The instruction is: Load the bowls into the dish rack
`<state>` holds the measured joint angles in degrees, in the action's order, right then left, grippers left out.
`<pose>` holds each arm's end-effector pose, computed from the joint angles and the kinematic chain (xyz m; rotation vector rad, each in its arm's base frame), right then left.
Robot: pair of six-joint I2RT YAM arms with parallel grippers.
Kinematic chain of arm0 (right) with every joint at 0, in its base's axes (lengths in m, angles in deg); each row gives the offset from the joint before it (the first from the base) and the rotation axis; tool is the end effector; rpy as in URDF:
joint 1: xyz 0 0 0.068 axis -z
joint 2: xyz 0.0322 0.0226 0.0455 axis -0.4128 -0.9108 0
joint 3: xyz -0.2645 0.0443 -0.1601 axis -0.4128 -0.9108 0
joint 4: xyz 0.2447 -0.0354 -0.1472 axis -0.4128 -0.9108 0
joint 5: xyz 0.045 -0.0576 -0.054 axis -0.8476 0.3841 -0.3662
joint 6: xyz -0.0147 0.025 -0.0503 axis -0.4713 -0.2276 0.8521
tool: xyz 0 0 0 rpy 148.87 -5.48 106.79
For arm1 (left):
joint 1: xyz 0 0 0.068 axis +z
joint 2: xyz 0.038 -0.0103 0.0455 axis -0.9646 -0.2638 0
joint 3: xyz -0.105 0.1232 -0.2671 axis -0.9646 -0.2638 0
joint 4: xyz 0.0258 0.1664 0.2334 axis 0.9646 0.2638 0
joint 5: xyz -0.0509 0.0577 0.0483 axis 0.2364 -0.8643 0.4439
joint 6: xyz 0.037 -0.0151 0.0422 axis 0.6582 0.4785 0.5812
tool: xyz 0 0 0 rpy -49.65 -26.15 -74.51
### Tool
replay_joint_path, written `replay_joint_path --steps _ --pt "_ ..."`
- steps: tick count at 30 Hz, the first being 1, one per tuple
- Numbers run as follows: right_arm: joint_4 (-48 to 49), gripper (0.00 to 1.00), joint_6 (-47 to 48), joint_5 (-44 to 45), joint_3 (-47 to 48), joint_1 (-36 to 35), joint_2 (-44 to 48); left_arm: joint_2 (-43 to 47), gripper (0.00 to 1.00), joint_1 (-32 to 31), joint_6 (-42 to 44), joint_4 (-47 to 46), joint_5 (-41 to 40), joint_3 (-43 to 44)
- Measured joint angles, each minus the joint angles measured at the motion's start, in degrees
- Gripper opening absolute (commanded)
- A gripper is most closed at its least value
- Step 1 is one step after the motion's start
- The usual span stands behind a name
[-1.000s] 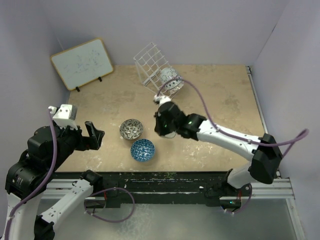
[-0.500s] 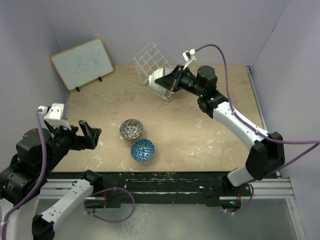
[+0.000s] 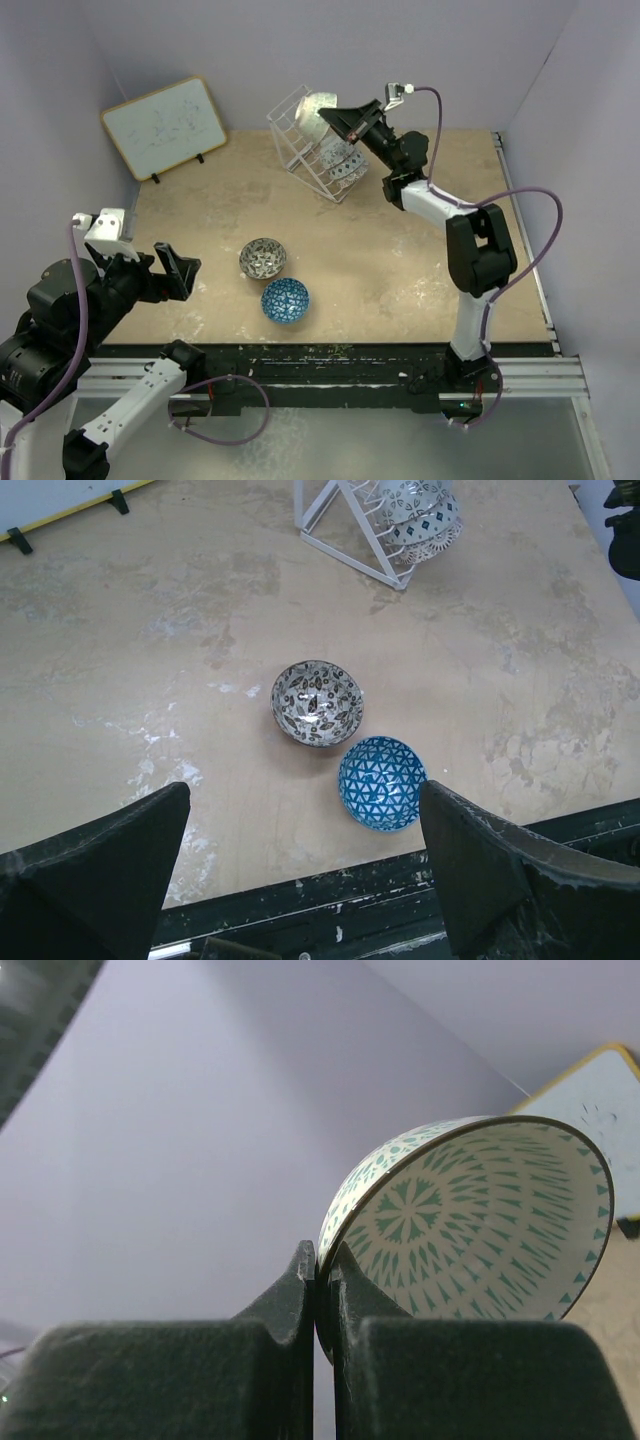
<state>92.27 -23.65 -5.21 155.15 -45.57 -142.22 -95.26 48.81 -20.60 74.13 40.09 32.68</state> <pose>0.4401 0.1921 0.3745 0.0316 1.1953 1.7968 0.0135 0.0011 0.4877 -0.0175 1.9397 -0.3812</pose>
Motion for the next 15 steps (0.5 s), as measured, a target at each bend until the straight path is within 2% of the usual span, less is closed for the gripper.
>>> replay_joint_path --steps 10,15 --pt "15.1 0.00 -10.6 12.4 2.9 0.3 -9.1 0.0 0.99 0.0 0.0 0.1 0.1 0.1" --pt "17.6 0.00 -13.8 18.7 2.0 0.3 -13.9 0.0 0.99 0.0 0.0 0.4 0.2 0.1"
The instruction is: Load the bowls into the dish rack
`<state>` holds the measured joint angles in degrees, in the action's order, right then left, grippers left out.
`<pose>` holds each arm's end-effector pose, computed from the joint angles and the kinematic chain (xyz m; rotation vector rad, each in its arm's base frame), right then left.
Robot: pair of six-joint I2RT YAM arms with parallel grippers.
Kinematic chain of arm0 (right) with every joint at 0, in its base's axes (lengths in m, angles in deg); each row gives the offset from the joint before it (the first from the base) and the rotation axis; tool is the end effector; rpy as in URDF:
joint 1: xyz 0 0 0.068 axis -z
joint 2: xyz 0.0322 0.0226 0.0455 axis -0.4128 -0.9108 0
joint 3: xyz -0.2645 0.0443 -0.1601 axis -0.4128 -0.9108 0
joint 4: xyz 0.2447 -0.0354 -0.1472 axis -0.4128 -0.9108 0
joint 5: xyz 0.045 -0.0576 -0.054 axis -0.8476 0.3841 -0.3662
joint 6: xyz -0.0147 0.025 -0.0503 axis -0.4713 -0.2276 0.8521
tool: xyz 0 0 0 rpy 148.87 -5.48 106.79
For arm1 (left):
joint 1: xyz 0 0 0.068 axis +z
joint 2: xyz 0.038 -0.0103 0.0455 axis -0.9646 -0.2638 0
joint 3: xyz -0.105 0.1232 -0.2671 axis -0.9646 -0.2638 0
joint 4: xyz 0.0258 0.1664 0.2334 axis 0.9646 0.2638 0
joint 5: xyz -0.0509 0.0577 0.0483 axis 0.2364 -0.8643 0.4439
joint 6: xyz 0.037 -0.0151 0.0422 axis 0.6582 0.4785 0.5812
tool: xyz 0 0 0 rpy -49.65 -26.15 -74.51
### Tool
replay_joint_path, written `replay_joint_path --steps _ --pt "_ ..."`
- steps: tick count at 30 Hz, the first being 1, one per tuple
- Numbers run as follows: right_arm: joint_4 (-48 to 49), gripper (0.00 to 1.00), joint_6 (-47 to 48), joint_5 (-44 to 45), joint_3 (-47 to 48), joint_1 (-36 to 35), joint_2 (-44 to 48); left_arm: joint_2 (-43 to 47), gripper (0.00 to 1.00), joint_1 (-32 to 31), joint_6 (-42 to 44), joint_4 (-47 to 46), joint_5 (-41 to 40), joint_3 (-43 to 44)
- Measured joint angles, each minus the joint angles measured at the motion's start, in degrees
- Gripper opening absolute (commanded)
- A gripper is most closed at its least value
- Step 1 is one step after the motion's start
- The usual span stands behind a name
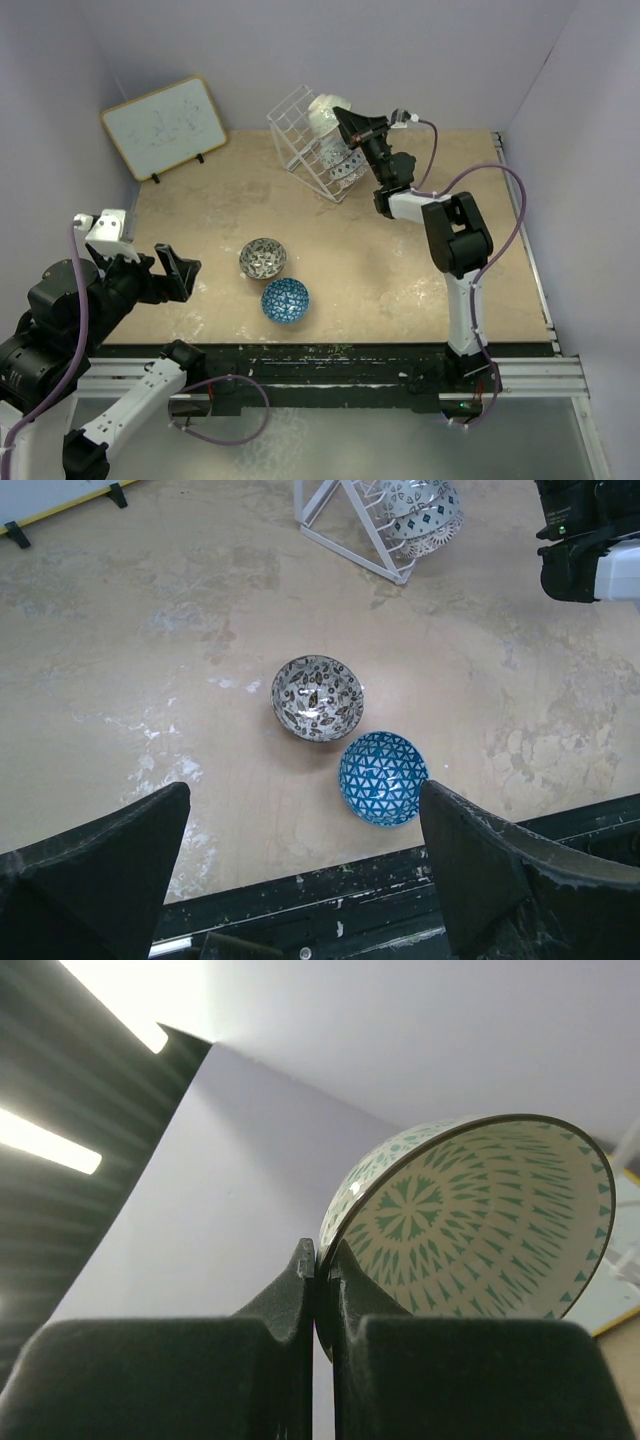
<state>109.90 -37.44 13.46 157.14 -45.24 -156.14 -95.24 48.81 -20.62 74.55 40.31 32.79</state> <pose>0.4807 0.1910 0.2992 0.4131 0.9159 1.9117 0.0127 0.0013 0.4874 -0.0147 1.9452 -0.3831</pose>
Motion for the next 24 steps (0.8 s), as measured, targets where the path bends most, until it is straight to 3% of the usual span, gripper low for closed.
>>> replay_joint_path --steps 11,24 --pt "1.9 0.00 -2.4 5.0 -1.4 0.3 -3.5 0.7 0.99 0.0 0.0 1.4 0.1 0.0" --pt "1.2 0.00 -4.4 4.7 1.8 0.4 -11.5 0.7 0.99 0.0 0.0 1.9 0.1 0.0"
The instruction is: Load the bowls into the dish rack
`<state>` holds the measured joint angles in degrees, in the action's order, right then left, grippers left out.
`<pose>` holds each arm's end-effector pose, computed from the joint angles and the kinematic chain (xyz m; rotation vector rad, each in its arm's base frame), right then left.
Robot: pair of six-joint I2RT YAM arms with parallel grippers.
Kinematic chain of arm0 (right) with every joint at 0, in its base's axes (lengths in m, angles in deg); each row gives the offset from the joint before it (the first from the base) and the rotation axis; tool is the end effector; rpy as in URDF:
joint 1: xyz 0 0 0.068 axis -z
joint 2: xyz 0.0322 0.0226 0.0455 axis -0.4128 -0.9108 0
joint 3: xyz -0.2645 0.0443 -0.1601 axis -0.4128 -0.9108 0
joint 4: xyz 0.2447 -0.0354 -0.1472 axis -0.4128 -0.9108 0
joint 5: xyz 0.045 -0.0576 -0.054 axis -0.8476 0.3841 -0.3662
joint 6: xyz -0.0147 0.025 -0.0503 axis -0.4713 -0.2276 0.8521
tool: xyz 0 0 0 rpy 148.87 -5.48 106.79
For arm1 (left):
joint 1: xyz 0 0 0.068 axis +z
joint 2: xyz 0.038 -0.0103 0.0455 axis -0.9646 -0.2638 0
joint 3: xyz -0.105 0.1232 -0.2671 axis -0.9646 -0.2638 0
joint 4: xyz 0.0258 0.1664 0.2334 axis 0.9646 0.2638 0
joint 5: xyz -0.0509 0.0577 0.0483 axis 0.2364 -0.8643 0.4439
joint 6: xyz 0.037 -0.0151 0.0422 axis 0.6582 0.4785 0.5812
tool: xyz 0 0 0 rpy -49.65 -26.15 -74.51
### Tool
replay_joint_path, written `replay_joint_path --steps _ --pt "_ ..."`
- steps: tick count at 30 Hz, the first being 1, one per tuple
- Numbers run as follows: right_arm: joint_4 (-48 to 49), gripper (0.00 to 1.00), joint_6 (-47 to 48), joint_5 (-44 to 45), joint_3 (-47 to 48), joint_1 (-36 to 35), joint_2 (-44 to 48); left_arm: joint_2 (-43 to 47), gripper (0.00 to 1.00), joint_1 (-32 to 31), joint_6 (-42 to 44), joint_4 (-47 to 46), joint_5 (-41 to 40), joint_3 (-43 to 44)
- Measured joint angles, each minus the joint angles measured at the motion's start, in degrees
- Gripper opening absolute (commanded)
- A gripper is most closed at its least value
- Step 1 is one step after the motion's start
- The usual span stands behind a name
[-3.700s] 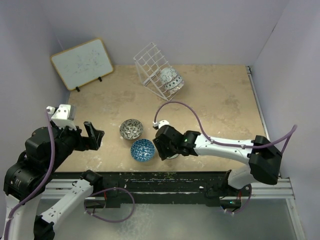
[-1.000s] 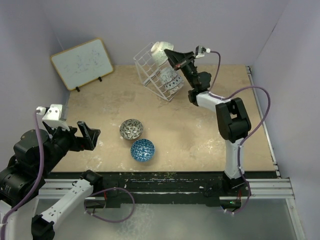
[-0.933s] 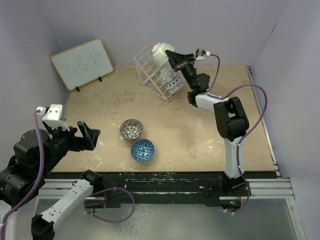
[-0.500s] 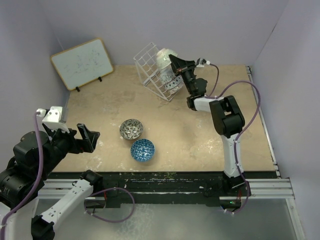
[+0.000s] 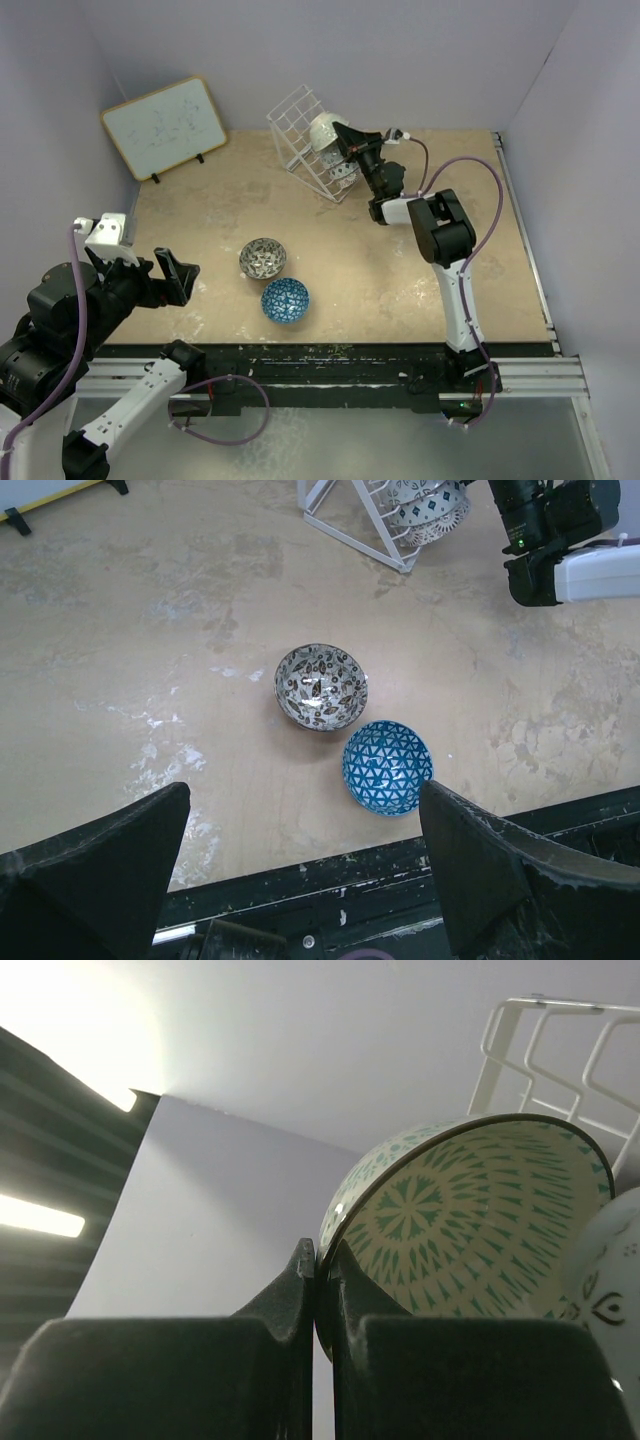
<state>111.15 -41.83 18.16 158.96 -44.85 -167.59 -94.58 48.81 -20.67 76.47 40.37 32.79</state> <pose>0.5112 0.1950 0.2089 0.6359 0.9814 1.8991 0.0076 0.0038 0.4837 -0.0125 1.9668 -0.3765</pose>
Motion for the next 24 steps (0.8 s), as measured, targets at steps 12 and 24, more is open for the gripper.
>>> replay_joint_path --steps 12,24 --pt "0.8 0.00 -1.4 -0.8 3.6 0.3 -3.0 0.0 0.99 0.0 0.0 0.2 0.0 0.0" --pt "0.5 0.03 -1.8 -1.5 3.1 0.7 -3.7 0.0 0.99 0.0 0.0 0.2 0.0 0.0"
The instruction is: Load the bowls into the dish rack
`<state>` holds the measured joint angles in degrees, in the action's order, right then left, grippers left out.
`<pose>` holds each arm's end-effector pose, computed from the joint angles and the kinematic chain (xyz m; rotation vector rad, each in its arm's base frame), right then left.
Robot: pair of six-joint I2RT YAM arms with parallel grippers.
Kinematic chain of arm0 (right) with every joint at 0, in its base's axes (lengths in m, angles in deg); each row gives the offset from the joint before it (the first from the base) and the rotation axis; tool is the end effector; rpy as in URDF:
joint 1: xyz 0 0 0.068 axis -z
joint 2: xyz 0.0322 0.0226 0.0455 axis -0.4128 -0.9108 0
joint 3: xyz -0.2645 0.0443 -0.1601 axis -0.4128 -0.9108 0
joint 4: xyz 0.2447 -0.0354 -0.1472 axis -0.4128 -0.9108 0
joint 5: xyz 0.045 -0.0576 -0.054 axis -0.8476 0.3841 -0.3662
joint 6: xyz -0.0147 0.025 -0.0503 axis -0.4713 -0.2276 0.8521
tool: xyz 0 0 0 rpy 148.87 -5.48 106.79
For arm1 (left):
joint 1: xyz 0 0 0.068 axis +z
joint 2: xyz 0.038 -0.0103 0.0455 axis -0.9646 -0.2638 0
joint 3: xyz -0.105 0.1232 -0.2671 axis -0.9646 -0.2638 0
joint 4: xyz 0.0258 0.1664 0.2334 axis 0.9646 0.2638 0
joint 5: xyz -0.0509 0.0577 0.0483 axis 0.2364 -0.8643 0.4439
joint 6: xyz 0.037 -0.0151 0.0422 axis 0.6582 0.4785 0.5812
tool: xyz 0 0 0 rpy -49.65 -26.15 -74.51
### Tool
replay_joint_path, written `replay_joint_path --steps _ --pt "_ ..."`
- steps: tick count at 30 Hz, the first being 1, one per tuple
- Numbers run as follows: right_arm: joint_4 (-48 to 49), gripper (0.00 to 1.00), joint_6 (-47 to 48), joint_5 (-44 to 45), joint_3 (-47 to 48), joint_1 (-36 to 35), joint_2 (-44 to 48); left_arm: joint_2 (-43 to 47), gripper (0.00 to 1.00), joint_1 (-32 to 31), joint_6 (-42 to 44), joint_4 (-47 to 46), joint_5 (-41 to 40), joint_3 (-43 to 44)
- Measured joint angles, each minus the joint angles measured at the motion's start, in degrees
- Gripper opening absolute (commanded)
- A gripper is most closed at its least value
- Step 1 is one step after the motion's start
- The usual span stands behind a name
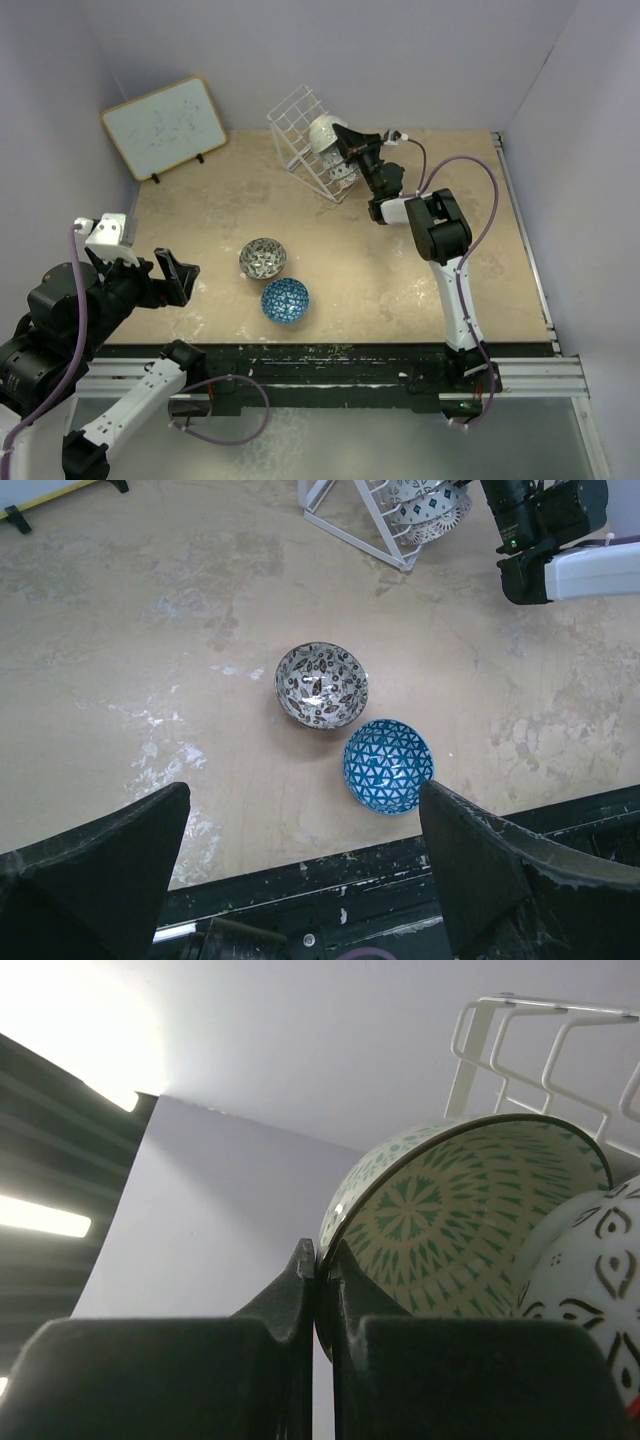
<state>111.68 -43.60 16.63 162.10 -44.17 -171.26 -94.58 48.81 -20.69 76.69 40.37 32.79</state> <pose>0.5238 0.1938 0.1925 0.6374 0.9913 1.9273 0.0074 0.0039 0.4833 -0.0124 1.9705 -0.3752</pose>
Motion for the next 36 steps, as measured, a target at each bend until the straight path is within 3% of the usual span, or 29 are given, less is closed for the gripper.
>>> replay_joint_path --steps 15,22,36 --pt "-2.9 0.11 0.6 0.1 -0.9 0.4 0.0 0.0 0.99 0.0 0.0 0.1 0.0 0.0" --pt "-4.3 0.30 0.9 0.3 -1.0 0.4 0.0 0.0 0.99 0.0 0.0 0.3 0.0 0.0" --pt "-12.7 0.39 3.1 1.2 -2.8 0.4 4.0 0.0 0.99 0.0 0.0 0.4 0.0 0.0"
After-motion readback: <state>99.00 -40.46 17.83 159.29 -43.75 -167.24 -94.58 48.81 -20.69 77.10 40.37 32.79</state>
